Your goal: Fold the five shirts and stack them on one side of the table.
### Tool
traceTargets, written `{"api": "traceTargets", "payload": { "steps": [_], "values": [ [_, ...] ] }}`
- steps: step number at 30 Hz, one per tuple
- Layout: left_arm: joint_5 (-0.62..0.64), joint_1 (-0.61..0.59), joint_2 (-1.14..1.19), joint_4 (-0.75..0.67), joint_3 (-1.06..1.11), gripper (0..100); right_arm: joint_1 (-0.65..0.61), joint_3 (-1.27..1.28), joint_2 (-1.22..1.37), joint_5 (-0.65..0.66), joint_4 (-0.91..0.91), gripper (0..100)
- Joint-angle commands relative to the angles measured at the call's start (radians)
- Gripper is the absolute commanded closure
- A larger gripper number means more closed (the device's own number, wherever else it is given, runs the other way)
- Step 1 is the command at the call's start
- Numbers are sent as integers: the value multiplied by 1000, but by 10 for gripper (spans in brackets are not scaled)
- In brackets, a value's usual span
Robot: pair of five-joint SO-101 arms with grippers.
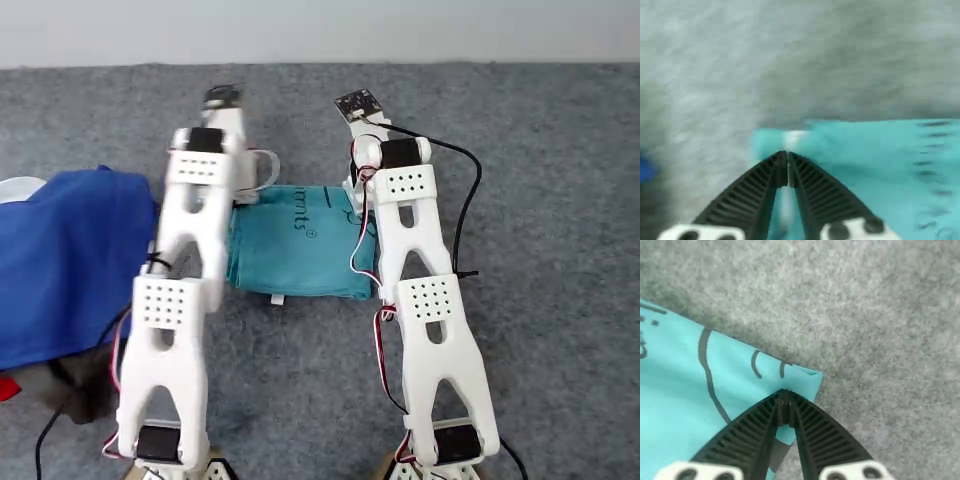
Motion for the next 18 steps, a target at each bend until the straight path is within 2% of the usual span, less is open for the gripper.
{"api": "traceTargets", "payload": {
  "steps": [1,6,10,18],
  "values": [
    [-61,-81,-21,81,-12,987,7,-21,1,-8,12,987],
    [-91,-91,-52,149,-73,987,10,-21,1,-31,12,987],
    [-89,-32,-101,144,-154,987,10,-21,1,-29,12,987],
    [-87,109,-44,-11,-232,987,8,-21,2,-28,12,986]
  ]
}}
